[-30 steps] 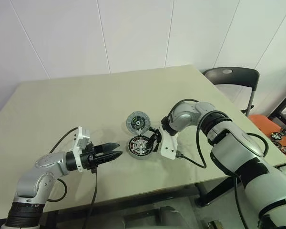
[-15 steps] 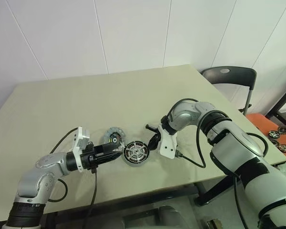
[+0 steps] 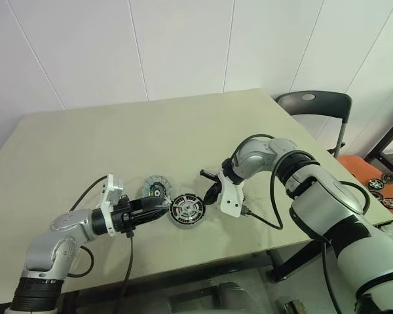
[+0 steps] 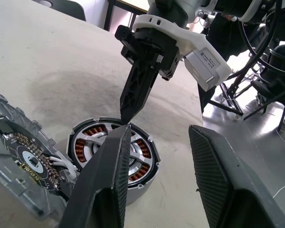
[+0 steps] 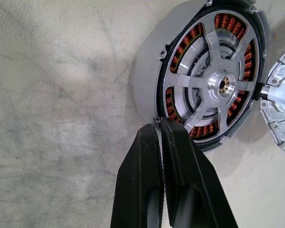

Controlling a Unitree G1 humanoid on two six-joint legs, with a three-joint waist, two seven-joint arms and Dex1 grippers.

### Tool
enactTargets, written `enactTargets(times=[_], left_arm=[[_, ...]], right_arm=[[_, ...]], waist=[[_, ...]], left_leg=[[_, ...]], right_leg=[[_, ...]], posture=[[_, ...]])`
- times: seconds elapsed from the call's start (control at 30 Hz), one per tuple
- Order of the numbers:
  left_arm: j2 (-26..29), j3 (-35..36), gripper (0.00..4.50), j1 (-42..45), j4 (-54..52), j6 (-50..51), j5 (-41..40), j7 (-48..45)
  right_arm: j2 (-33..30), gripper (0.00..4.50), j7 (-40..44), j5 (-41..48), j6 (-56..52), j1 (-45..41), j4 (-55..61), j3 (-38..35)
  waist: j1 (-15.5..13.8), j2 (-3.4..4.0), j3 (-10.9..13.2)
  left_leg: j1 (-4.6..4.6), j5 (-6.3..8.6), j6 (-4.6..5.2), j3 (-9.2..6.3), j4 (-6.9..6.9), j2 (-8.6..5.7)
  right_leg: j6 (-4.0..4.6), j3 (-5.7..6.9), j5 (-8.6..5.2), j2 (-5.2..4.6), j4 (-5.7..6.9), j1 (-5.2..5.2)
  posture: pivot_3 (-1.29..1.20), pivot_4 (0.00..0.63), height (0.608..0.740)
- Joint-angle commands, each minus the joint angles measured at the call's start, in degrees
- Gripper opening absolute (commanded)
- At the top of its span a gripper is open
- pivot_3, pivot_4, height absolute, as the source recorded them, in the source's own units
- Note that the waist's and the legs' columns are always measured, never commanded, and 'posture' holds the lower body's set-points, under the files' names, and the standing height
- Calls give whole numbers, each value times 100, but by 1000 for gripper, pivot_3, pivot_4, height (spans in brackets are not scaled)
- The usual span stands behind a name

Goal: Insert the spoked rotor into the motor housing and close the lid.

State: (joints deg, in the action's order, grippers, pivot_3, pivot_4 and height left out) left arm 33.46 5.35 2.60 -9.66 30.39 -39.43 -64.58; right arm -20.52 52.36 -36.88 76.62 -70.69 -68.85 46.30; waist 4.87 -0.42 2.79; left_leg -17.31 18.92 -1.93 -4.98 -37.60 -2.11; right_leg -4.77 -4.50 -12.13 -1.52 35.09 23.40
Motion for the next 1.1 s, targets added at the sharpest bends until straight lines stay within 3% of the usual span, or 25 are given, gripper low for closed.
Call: enactTargets(times=[0.03,0.1,0.3,0.47,0.8,0.93,1.1], left_arm=[[-16,57,2088,83,-43,-114,-46,-33],[-27,43,2088,97,-24,-118,-39,-42],[-43,1,2088,173,118,-169,1,-129],[-56,-29,2088,203,182,-198,27,-181],[-185,-217,2088,488,424,-250,137,-264],[-147,-112,2088,569,475,-329,156,-253],[163,158,2088,1096,967,-816,479,-265]], right_arm=[[-12,13,297,182,-98,-256,-16,-99],[-13,13,657,357,-274,-264,-74,-156],[-185,13,2869,1328,-1658,-116,-43,-571],[-320,13,3546,1597,-2254,-23,341,-805],[-406,13,3924,2333,-2367,59,995,-1397],[-247,13,3075,2447,-1449,80,1221,-1614],[-242,13,3258,2676,-1203,212,1332,-1414]], waist=[[0,0,0],[-8,0,0],[-94,2,2],[-68,4,3],[-76,8,5],[-71,8,6],[-88,3,6]], left_leg=[[0,0,0,0,0,0],[-1,0,0,0,0,0],[-5,0,0,-4,-13,-1],[-7,1,0,-5,-19,-1],[-8,1,0,-4,-19,0],[-10,1,0,-4,-17,2],[-10,1,0,-5,-18,0]], right_leg=[[0,0,0,0,0,0],[0,0,0,-1,-1,0],[0,3,0,-4,-4,-7],[-1,5,0,-6,-5,-8],[-2,7,0,-3,-2,-4],[-3,5,1,-5,-4,-2],[-2,8,0,-3,-3,-4]], posture=[[0,0,740],[0,0,740],[0,0,740],[0,0,740],[0,0,740],[0,0,740],[0,0,740]])
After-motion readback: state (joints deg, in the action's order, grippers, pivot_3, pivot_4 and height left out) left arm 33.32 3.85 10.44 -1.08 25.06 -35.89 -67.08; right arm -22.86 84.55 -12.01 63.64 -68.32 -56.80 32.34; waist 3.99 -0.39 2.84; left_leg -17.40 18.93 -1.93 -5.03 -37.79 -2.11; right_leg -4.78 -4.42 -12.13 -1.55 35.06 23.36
